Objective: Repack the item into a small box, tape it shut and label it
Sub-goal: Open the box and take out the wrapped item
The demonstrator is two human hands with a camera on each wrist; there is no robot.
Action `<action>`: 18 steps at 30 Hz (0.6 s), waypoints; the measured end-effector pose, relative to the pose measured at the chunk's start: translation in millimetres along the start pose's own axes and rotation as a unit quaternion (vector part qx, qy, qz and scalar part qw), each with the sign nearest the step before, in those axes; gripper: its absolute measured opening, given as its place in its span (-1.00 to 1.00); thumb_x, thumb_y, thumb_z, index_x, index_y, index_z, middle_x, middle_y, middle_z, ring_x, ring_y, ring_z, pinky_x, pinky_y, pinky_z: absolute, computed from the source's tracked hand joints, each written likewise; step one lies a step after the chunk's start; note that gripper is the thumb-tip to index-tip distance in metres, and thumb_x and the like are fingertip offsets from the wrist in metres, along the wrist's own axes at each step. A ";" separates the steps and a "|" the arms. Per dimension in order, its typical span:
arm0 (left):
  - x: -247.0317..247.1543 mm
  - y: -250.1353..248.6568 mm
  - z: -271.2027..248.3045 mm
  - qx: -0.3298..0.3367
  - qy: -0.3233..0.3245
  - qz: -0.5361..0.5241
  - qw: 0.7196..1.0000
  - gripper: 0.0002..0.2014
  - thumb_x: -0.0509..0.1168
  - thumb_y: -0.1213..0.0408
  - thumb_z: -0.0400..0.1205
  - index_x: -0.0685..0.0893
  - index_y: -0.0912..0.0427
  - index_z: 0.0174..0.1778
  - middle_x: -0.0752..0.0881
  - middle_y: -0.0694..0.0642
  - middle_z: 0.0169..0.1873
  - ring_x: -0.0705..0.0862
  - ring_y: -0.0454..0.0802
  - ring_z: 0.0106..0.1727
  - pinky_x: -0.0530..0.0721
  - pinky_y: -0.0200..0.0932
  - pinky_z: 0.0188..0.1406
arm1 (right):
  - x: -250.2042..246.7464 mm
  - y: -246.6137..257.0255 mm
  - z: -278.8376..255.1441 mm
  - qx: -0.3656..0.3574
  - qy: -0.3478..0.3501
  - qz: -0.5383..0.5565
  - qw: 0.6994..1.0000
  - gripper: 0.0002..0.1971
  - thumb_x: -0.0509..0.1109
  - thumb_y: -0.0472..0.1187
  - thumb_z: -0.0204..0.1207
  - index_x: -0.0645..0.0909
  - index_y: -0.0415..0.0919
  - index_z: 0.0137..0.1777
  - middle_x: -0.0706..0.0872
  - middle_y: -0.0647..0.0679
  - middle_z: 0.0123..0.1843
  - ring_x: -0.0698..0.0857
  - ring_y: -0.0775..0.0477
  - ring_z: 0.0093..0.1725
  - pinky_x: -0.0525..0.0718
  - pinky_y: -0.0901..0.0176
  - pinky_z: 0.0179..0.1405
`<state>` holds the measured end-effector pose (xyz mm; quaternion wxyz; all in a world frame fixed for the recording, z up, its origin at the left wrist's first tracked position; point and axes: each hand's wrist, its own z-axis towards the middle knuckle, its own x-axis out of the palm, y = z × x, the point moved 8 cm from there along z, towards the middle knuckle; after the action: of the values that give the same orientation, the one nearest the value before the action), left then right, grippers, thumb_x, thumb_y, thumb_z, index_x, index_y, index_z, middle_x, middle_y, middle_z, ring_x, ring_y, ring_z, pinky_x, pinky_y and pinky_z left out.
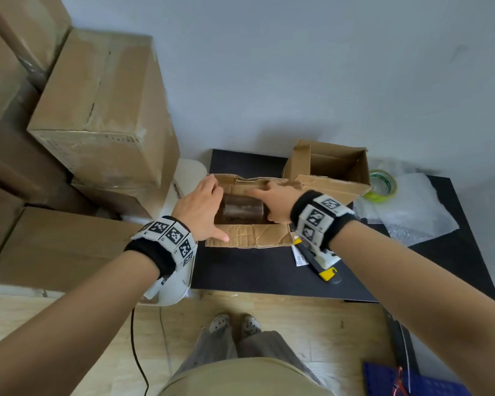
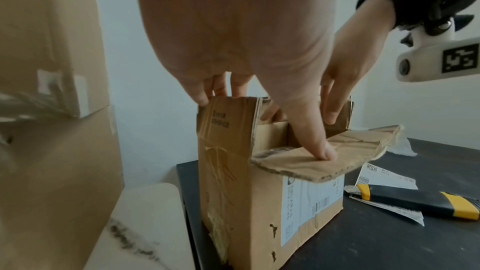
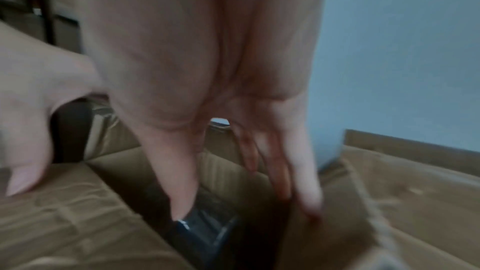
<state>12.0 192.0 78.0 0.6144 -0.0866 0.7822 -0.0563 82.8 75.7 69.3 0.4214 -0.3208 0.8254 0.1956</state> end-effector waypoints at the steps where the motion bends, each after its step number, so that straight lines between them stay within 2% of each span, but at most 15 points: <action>1: -0.3 1.7 -0.8 0.002 0.000 -0.002 1.000 -0.13 0.51 -0.26 0.25 0.43 0.20 0.34 0.27 0.10 0.42 0.34 0.03 0.46 0.61 0.02 0.25 | 3.0 11.0 6.8 -0.003 0.026 -0.023 0.999 -0.18 0.37 -0.25 0.54 -0.03 0.33 0.59 0.31 -0.29 0.51 0.67 -0.24 0.10 0.68 0.13 -0.20; 4: 1.5 7.4 -4.6 0.005 0.002 0.002 1.000 -0.20 0.46 -0.28 0.30 0.46 0.17 0.32 0.23 0.06 0.43 0.34 -0.01 0.47 0.61 0.00 0.17 | 13.6 39.4 19.8 -0.023 0.080 -0.090 0.992 -0.14 0.38 -0.14 0.54 -0.15 0.32 0.61 0.11 -0.32 0.63 0.57 -0.34 0.31 0.69 -0.08 0.14; 6: 3.2 10.3 -6.1 0.005 -0.001 -0.002 1.000 -0.23 0.46 -0.27 0.31 0.48 0.16 0.29 0.21 0.05 0.45 0.31 -0.01 0.50 0.61 -0.01 0.18 | 18.2 54.4 25.9 -0.049 0.083 -0.107 0.990 -0.17 0.35 -0.12 0.56 -0.14 0.29 0.62 0.02 -0.27 0.66 0.52 -0.35 0.37 0.65 -0.11 0.20; 8: 4.3 11.7 -6.7 0.005 -0.002 -0.011 1.000 -0.24 0.47 -0.26 0.31 0.48 0.16 0.27 0.19 0.05 0.46 0.29 -0.01 0.52 0.59 -0.02 0.21 | 21.5 64.5 30.1 -0.060 0.085 -0.104 0.989 -0.27 0.30 -0.09 0.59 -0.04 0.28 0.61 0.00 -0.21 0.67 0.50 -0.36 0.38 0.62 -0.10 0.22; 10: 4.9 11.4 -6.7 0.004 -0.002 -0.015 1.000 -0.24 0.48 -0.24 0.31 0.47 0.17 0.29 0.18 0.05 0.47 0.32 0.00 0.50 0.59 -0.03 0.19 | 24.5 64.4 32.5 -0.048 0.095 -0.107 0.989 -0.42 0.21 0.00 0.64 0.08 0.19 0.61 0.11 -0.17 0.65 0.50 -0.32 0.39 0.55 -0.04 0.27; 12: 4.8 10.9 -7.3 0.006 -0.007 -0.018 1.000 -0.25 0.49 -0.24 0.31 0.47 0.17 0.26 0.19 0.04 0.45 0.35 0.01 0.48 0.61 -0.03 0.15 | 24.1 65.5 32.0 -0.054 0.085 -0.106 0.989 -0.51 0.12 0.02 0.67 0.18 0.08 0.59 0.23 -0.18 0.60 0.54 -0.28 0.34 0.56 0.03 0.21; 16: 5.9 10.2 -7.6 0.012 -0.013 -0.015 1.000 -0.25 0.48 -0.24 0.31 0.47 0.16 0.27 0.17 0.04 0.45 0.35 0.01 0.47 0.61 -0.03 0.15 | 11.9 61.9 26.7 -0.054 0.027 -0.101 0.993 -0.59 0.21 -0.09 0.65 0.33 -0.07 0.48 0.40 -0.26 0.46 0.61 -0.29 0.26 0.63 -0.06 0.21; 18: 6.2 10.0 -7.2 0.012 -0.012 -0.013 1.000 -0.23 0.49 -0.23 0.31 0.46 0.17 0.31 0.15 0.05 0.48 0.39 0.02 0.45 0.62 -0.03 0.14 | 2.7 57.0 23.5 -0.046 0.002 -0.111 0.993 -0.63 0.20 -0.16 0.66 0.39 -0.16 0.45 0.49 -0.26 0.39 0.62 -0.27 0.27 0.61 -0.05 0.23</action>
<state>2.9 200.3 71.9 0.6241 -0.0903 0.7727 -0.0726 55.4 129.6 56.8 0.4239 -0.4295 0.7757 0.1848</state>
